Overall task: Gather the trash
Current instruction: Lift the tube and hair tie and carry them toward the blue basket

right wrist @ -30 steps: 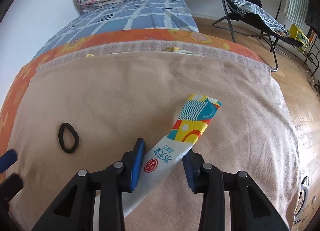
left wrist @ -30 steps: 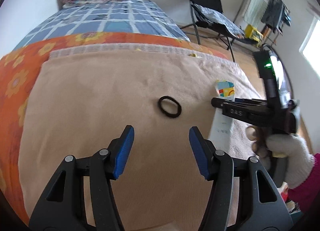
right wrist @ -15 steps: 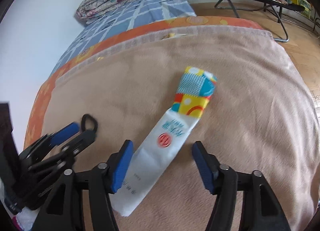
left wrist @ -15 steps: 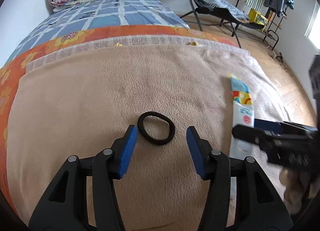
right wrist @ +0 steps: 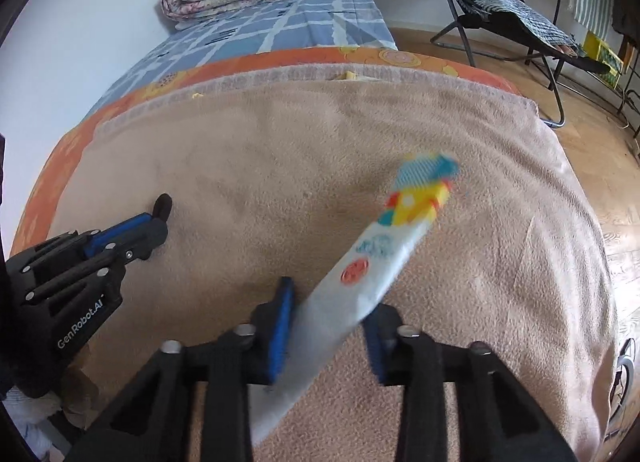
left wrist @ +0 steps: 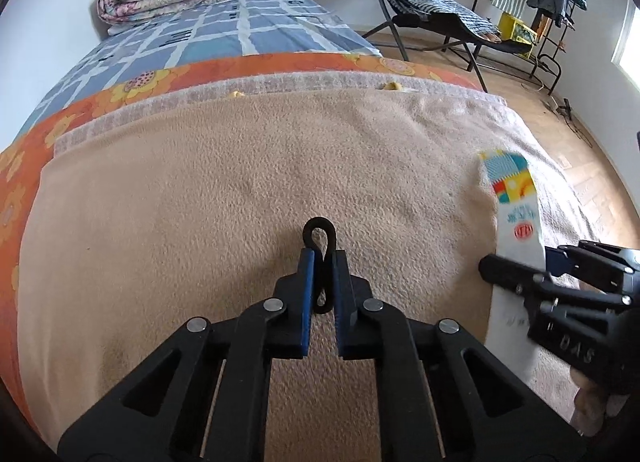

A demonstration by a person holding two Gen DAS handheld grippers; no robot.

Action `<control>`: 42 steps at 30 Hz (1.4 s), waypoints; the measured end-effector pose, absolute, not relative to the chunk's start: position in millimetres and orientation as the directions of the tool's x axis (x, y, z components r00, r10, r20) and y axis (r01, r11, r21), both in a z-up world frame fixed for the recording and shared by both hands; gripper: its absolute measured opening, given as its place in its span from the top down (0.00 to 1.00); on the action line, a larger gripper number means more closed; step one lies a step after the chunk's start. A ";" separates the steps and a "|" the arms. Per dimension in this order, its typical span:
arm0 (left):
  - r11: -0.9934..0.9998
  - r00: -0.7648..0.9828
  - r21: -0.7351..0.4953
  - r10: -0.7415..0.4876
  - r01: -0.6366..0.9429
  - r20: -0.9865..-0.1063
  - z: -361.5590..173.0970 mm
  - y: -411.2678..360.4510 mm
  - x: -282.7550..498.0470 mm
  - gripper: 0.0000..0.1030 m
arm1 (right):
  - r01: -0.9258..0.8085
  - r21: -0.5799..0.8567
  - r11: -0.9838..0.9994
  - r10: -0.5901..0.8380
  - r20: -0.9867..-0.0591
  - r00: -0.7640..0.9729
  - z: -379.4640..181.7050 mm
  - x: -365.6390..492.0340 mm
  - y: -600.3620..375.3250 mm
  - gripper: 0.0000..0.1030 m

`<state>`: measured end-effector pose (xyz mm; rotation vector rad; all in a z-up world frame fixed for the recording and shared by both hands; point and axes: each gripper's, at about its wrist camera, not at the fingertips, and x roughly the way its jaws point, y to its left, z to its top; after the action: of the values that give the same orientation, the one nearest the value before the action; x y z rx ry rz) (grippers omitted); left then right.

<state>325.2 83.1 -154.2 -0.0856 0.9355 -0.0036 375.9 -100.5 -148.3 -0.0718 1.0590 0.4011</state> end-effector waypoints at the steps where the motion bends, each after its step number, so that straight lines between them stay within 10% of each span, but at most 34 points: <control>1: 0.997 0.598 -0.076 -0.041 -0.034 -0.801 -152.8 83.1 323.9 0.94 | -0.354 0.141 0.924 0.292 -0.859 0.420 -147.9 375.8 -102.2 0.81; 5: 0.995 0.620 -0.092 -0.047 -0.040 -0.783 -142.7 83.7 316.2 0.94 | -0.360 0.192 0.913 0.336 -0.855 0.396 -143.1 375.0 -109.1 0.95; 42: 0.991 0.720 -0.132 -0.111 0.028 -0.685 -3.8 40.4 98.2 0.94 | -0.537 0.297 0.790 0.556 -0.717 0.420 -19.3 197.2 -233.8 0.96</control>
<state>98.2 40.4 -3.8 -0.1150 0.7636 -0.0768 197.2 -233.8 -19.3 0.0230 0.9078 0.6845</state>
